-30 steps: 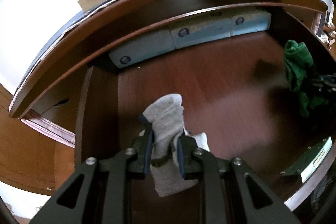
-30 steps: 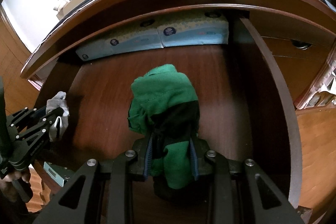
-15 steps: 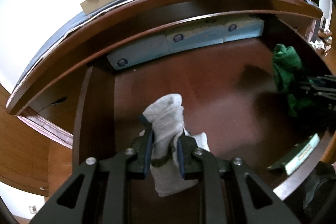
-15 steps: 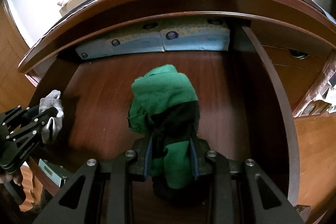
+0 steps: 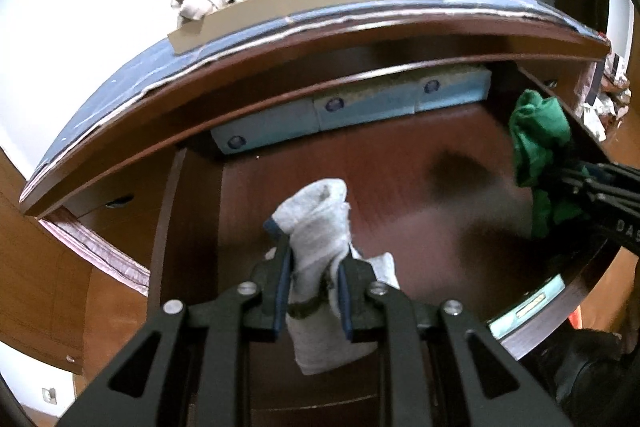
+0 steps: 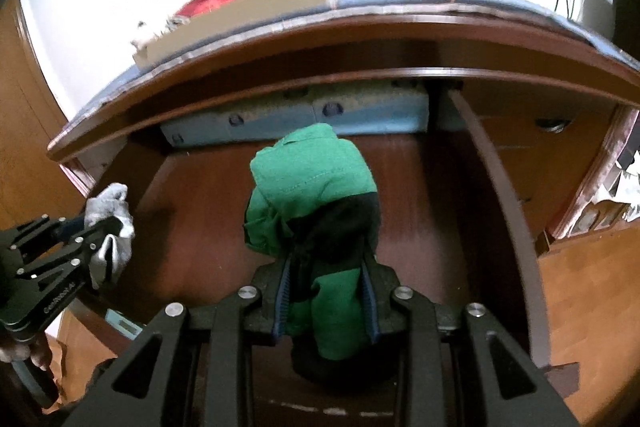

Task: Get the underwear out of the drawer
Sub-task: 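Carry both socks up over the tray on the dresser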

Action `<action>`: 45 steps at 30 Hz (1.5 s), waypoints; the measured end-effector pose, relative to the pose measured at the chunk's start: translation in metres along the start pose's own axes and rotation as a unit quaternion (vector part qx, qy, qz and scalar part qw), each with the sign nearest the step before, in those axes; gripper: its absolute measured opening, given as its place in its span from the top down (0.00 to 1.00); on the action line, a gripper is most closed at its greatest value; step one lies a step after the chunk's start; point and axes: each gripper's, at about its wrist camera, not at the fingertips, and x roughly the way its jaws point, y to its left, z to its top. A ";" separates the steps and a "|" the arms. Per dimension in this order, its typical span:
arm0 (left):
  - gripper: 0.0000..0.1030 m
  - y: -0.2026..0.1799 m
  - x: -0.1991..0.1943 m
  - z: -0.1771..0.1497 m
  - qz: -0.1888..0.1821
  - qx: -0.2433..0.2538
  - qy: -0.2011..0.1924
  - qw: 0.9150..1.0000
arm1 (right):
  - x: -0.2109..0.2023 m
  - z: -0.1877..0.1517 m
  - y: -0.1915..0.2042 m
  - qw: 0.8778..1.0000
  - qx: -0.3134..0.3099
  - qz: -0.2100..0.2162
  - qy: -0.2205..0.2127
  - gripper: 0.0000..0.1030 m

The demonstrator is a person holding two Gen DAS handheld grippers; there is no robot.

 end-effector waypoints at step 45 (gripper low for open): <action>0.82 0.013 -0.104 0.032 0.069 0.000 -0.167 0.983 | -0.124 0.022 0.056 0.982 -0.084 0.054 -0.159 0.69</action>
